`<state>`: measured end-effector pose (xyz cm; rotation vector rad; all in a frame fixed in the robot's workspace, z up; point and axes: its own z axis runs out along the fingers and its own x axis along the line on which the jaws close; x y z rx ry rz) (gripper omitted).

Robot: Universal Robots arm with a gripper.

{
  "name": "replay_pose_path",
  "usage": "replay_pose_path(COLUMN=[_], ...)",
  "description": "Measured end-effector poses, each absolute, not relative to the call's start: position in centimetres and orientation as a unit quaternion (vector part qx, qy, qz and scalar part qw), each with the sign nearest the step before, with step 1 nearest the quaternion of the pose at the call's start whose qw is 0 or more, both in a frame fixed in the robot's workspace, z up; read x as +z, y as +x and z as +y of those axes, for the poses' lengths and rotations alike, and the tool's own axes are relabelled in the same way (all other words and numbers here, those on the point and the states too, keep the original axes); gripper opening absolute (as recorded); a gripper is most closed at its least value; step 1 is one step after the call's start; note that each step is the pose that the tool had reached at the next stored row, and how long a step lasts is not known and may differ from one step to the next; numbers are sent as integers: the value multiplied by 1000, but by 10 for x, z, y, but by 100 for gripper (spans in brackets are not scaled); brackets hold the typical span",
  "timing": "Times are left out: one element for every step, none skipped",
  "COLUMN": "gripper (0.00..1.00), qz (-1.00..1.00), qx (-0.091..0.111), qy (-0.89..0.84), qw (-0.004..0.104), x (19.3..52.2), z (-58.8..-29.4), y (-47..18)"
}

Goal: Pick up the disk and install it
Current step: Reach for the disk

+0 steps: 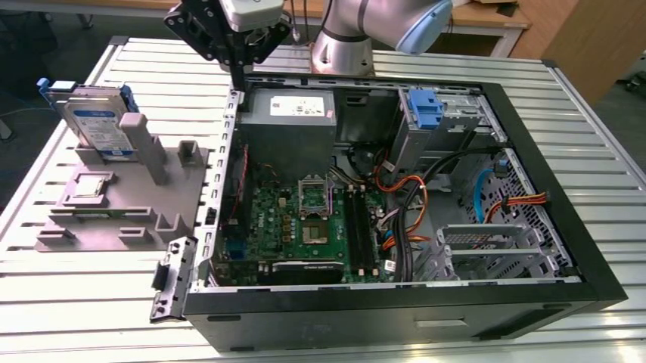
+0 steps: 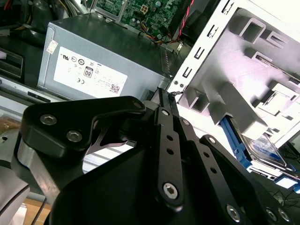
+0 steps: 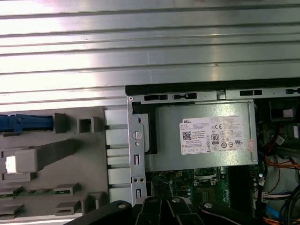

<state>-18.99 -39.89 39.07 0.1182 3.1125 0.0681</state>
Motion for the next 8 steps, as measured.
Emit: replay_pose_path(gripper=[10,10,10,10,10,10,10,10], qz=[999,999,999,999,999,999,999,999], qx=[22,22,22,22,22,22,22,22], qy=[38,38,38,38,38,38,38,38], qw=[13,13,13,13,13,13,13,13], x=[391,391,391,391,391,391,391,391], z=[-399,-399,-399,-399,-399,-399,-399,-399], y=[-190,-190,-191,-191,-192,-192,-192,-192])
